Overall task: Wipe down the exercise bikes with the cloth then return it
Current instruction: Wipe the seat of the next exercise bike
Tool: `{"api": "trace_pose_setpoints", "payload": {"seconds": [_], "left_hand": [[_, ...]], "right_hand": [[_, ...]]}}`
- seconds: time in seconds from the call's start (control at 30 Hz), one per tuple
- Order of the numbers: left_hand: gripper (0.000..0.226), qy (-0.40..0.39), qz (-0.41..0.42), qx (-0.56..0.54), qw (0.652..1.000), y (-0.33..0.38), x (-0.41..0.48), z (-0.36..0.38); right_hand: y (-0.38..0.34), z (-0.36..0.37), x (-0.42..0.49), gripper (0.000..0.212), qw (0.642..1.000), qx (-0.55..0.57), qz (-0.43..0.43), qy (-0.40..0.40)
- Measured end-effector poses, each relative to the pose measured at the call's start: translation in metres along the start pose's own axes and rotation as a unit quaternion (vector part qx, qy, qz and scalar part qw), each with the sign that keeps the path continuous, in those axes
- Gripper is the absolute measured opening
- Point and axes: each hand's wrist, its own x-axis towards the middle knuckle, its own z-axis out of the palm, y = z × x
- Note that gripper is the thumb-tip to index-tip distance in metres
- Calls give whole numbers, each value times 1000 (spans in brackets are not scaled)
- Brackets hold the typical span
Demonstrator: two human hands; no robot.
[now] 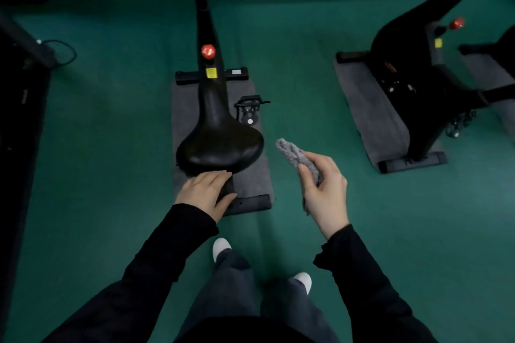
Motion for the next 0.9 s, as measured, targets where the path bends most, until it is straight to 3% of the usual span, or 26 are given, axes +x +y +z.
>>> {"api": "trace_pose_setpoints", "payload": {"seconds": [0.2,0.57,0.73,0.9], "left_hand": [[61,-68,50,70,994,72,1,26],[67,-176,224,131,950,307,-14,127],[67,-213,311,172,910,398,-26,176],[66,-217,369,197,882,464,-27,201]], "right_hand": [[52,-73,-40,20,997,19,46,51],[178,-248,-156,18,981,-13,110,162],[232,-321,-206,17,951,-23,175,255],[272,-378,-246,16,894,0,247,374]]}}
